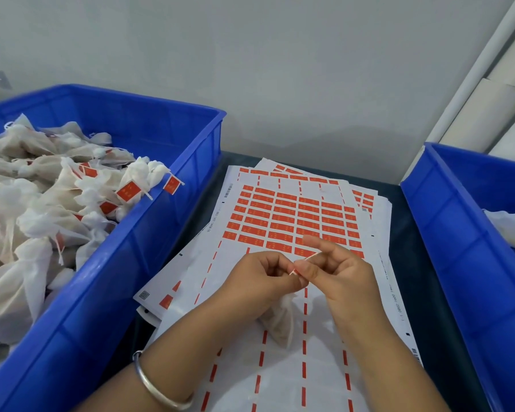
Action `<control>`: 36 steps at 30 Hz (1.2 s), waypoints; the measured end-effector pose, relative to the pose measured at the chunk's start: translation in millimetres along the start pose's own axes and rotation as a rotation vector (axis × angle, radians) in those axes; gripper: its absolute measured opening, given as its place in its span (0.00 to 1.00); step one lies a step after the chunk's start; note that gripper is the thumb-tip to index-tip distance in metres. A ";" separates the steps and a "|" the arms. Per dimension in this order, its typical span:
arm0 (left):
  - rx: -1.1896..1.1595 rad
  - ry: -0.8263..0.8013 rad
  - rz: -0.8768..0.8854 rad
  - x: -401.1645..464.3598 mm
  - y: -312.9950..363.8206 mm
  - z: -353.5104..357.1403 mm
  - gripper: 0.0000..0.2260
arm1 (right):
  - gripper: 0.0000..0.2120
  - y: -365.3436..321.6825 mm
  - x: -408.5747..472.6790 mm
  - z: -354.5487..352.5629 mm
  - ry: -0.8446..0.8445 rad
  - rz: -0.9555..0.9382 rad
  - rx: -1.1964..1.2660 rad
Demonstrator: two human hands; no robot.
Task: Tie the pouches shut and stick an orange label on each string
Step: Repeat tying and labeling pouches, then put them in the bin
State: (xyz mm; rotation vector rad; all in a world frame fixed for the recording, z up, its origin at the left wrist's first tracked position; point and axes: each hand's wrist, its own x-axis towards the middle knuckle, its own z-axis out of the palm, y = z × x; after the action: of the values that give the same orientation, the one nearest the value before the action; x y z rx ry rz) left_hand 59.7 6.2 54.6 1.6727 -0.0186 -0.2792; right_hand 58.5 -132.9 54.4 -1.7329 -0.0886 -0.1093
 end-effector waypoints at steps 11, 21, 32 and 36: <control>0.261 0.088 0.045 3.5 -4.2 1.2 0.07 | 0.13 21.8 5.6 2.9 0.010 0.074 0.061; 0.327 0.306 0.042 -12.3 28.3 0.8 0.03 | 0.11 35.5 10.8 4.1 0.139 0.089 0.171; 0.206 0.673 0.502 -131.6 114.2 -59.6 0.03 | 0.15 23.3 0.5 7.1 0.068 0.093 0.035; 0.252 0.819 0.476 -153.9 126.3 -95.8 0.07 | 0.14 20.3 -2.5 11.3 0.037 0.108 0.005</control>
State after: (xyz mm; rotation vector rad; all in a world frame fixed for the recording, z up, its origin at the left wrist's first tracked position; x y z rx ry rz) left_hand -51.9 111.0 213.9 1.8641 0.1653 0.7994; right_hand 58.7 -125.1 32.4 -1.7263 0.0323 -0.0612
